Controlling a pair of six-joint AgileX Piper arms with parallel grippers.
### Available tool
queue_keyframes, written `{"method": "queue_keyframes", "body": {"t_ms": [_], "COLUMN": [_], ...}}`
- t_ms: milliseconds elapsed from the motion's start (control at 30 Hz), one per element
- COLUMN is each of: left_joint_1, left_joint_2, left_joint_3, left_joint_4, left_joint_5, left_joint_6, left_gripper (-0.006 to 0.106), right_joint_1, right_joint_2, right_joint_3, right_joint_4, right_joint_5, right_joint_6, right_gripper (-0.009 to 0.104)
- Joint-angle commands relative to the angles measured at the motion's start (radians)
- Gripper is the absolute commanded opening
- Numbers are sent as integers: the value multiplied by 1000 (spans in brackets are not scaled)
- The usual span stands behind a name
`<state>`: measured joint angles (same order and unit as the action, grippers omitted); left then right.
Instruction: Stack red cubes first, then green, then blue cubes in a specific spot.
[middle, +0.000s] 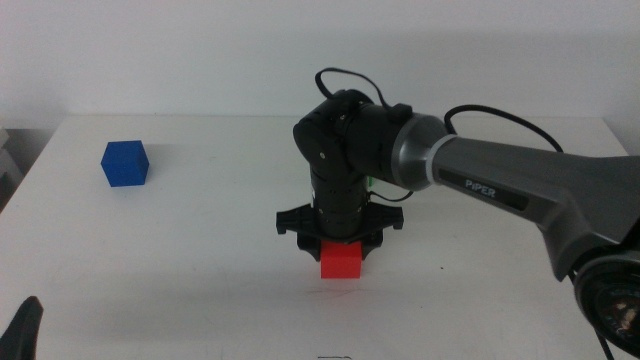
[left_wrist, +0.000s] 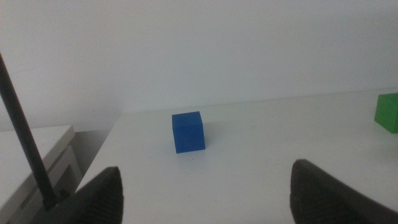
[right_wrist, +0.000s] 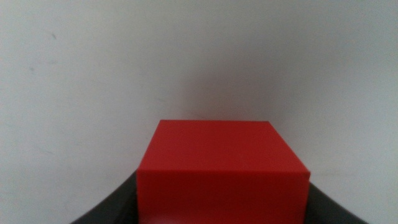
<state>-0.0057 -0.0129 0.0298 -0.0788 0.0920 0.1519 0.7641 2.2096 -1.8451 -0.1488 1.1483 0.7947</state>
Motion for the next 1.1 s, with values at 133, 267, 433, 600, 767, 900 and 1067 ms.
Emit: {"method": "queue_keyframes", "body": {"t_ms": [133,267,433,600,767,900,1067], "left_joint_1": [-2,-2,-2,-2,-2,-2,-2], "left_joint_2": [-20,-20,-20,-20,-20,-20,-20], "left_joint_3": [-3,-3,-3,-3,-3,-3,-3], "left_joint_4": [-5,-5,-5,-5,-5,-5,-5], "left_joint_5": [-82,-82,-82,-82,-82,-82,-82], "left_joint_6": [-10,-10,-10,-10,-10,-10,-10], "left_gripper": [90,90,90,90,90,90,90], "right_joint_1": [2,2,2,0,-1,-1,2], "right_joint_2": [-44,-29,-27,-27,-27,-32,-102], "right_joint_3": [-33,-33,-33,-33,-33,-33,-34], "right_joint_4": [-11,4,0,-27,-31,-41,-43], "right_joint_5": [16,17,12,12,12,12,50], "right_joint_6": [4,30,53,54,67,74,80], "right_gripper": [-1,-1,8,37,75,94,94]}}
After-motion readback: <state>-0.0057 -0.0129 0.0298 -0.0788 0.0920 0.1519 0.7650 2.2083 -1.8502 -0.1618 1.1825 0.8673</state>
